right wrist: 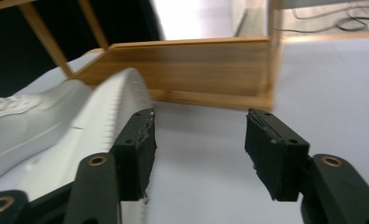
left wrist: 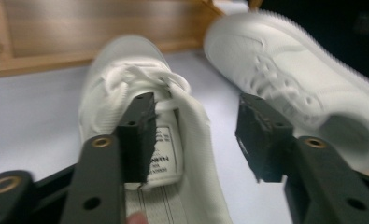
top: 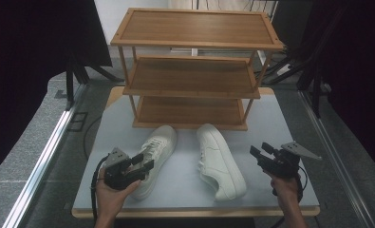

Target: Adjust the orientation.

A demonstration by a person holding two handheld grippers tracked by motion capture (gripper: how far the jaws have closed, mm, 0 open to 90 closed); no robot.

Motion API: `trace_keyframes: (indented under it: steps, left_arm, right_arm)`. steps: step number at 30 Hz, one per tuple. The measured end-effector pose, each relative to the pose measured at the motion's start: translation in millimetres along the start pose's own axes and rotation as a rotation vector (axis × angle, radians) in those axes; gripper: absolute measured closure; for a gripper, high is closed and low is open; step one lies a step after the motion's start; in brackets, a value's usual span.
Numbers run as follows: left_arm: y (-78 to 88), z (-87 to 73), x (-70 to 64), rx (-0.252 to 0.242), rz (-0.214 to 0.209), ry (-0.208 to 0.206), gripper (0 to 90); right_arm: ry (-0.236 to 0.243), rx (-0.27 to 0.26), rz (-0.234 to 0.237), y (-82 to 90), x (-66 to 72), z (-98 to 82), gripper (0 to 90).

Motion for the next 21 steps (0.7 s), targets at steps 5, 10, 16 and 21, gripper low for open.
trace_keyframes:
  steps: [5, 10, 16, 21]
  left_arm:
    - [10.0, -0.1, 9.7, -0.017, 0.008, 0.031, 39.0]
    - [19.0, 4.9, 21.3, -0.054, 0.005, 0.079, 37.1]
    - [21.5, 11.9, 19.3, -0.082, -0.021, 0.095, 35.4]
    - [18.6, 12.3, 17.6, -0.068, -0.023, 0.095, 35.2]
  right_arm:
    - [0.024, -0.006, 0.057, -2.2, 21.6, 7.1, 50.4]
    - [0.080, 0.015, 0.130, 0.8, 52.5, 5.8, 60.5]
    - [0.143, 0.038, 0.191, 9.2, 83.5, 2.3, 64.5]
    - [0.193, 0.087, 0.264, 9.1, 110.0, -7.5, 70.0]
Point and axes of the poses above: each handheld gripper's, and its own axes: y roughly backward along the jaws, z roughly out of its top, x roughly to its left, the point moved 9 cm from there along -y, roughly forward along the jaws, and after that the axes turned 4 degrees about -x, right-handed, at the moved point
